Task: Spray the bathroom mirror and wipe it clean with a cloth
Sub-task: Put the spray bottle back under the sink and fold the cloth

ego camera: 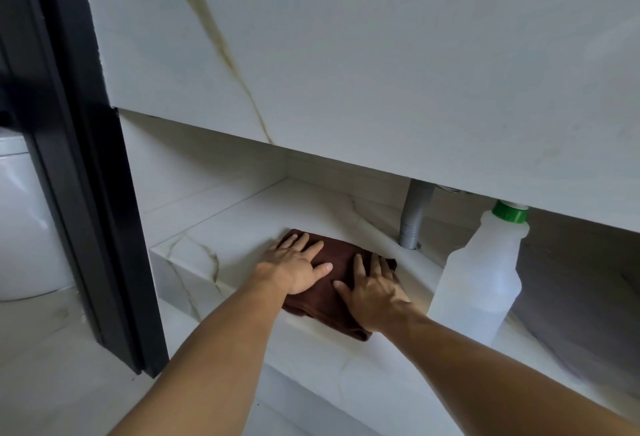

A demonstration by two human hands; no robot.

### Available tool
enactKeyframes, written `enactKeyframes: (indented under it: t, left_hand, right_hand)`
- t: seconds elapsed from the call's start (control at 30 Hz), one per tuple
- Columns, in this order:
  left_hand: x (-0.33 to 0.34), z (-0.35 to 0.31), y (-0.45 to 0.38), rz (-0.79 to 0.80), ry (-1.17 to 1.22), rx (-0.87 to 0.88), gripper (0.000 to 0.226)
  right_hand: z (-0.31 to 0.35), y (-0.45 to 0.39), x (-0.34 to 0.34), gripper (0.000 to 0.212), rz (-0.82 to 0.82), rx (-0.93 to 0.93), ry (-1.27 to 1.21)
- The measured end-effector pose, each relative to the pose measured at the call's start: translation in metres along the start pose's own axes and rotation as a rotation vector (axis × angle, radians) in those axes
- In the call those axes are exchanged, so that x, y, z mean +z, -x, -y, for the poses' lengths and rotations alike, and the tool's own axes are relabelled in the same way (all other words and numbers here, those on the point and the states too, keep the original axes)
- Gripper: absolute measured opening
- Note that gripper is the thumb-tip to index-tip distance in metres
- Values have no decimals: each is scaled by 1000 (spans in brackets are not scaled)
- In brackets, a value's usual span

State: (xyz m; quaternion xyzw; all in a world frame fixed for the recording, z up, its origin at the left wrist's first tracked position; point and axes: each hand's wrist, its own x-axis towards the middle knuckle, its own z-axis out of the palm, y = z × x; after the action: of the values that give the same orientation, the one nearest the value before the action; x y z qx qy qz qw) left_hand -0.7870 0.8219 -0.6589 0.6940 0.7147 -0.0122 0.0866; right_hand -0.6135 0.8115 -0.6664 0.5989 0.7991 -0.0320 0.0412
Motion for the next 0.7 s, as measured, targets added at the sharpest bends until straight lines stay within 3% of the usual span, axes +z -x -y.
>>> enactKeyframes:
  t: [0.17,0.33,0.7]
  left_hand:
    - [-2,-2,4,-3,-4,-5,66]
    - [9,6,14,-31,1,-1,66]
    - [1,18,-4,-21,-29,55,61]
  right_hand:
    - [-4,3,-1,88,-10,-7,27]
    - [-3,16,0,134,-54,-86,33]
    - [9,14,2,144,-11,-28,-11]
